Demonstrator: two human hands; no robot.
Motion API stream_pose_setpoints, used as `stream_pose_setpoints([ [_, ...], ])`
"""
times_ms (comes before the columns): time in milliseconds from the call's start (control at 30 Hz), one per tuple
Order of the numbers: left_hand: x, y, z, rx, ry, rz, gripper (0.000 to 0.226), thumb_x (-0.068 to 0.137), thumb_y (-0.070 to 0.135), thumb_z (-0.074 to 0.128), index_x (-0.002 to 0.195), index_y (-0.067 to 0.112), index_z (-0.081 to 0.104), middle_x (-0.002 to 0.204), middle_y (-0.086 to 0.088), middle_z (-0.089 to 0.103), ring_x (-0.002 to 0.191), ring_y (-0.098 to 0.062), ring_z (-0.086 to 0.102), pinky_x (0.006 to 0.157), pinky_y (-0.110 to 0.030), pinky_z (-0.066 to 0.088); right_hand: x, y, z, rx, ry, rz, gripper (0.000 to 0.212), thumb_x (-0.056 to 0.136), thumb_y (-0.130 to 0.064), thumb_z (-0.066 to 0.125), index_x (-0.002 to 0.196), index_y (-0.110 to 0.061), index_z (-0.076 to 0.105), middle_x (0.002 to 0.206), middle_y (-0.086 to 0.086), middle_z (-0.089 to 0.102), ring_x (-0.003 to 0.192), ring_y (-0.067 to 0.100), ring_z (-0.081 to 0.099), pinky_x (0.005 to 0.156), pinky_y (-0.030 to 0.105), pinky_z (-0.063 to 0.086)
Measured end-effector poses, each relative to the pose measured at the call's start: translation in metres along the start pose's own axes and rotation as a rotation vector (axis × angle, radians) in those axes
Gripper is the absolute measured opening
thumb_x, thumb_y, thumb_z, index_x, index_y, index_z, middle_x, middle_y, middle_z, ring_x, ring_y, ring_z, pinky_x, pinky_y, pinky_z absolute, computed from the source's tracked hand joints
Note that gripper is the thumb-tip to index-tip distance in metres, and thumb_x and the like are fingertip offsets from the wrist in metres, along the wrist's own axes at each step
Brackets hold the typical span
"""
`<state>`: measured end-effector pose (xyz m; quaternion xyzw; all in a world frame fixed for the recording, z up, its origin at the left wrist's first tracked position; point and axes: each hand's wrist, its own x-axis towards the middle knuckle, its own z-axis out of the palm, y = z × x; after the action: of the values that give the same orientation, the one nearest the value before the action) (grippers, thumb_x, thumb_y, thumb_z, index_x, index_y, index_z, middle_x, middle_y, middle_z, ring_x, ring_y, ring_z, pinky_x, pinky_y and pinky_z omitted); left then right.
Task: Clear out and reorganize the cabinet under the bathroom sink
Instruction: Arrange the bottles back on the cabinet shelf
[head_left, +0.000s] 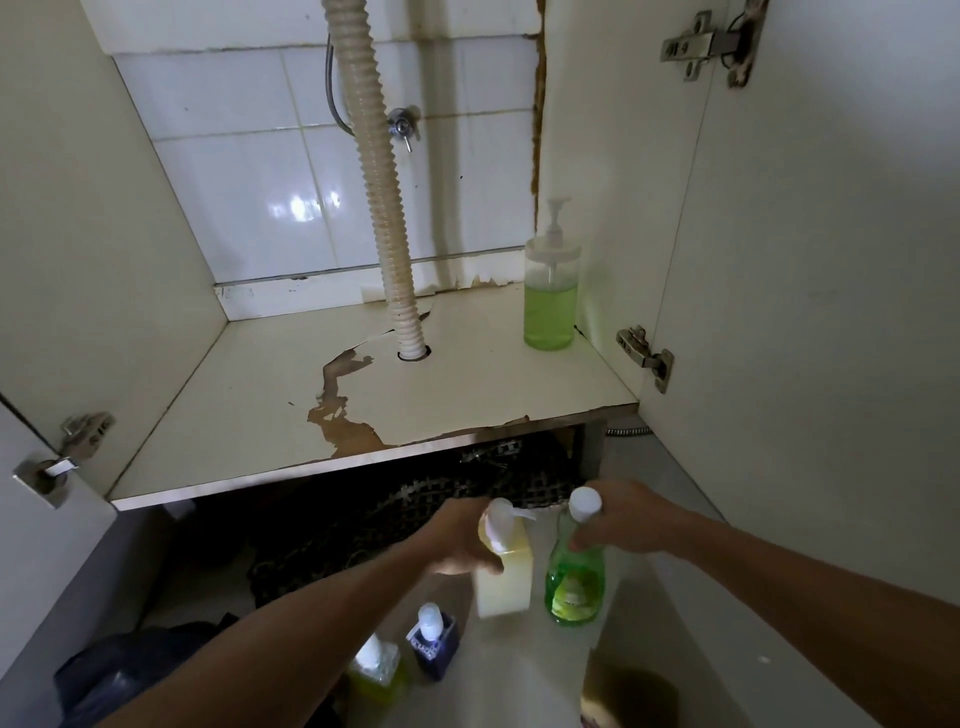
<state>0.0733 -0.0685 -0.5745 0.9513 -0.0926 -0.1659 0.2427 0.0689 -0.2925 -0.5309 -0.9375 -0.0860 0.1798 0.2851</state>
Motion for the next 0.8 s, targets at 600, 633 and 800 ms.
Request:
stream_pose_setpoints([
  [600,0.034,0.042,-0.139,-0.542,0.598,0.142,0.082,0.05,0.027,0.08,0.128,0.023,0.057,0.118,0.001,0.063,0.108,-0.019,0.057,0.096,-0.038,0.048,0.039,-0.082,-0.131,0.159,0.712,-0.296,0.033,0.078,-0.026,0.073,0.106,-0.015,0.061,0.09,-0.004,0.059,0.078,0.014,0.054,0.057,0.015,0.036],
  [633,0.038,0.036,-0.137,-0.556,0.616,0.116,0.083,0.052,0.022,0.083,0.131,0.021,0.056,0.121,0.0,0.062,0.109,-0.02,0.057,0.097,-0.037,0.048,0.047,-0.087,-0.129,0.178,0.718,-0.308,0.035,0.078,-0.025,0.073,0.109,-0.014,0.061,0.092,-0.003,0.059,0.081,0.015,0.056,0.06,0.017,0.039],
  [800,0.055,0.006,-0.12,-0.64,0.635,0.045,0.079,0.063,0.007,0.084,0.134,0.019,0.053,0.13,-0.001,0.058,0.118,-0.021,0.055,0.101,-0.033,0.042,0.096,-0.1,-0.115,0.143,0.679,-0.306,0.041,0.077,-0.027,0.072,0.112,-0.01,0.059,0.099,0.003,0.063,0.084,0.018,0.056,0.072,0.022,0.04],
])
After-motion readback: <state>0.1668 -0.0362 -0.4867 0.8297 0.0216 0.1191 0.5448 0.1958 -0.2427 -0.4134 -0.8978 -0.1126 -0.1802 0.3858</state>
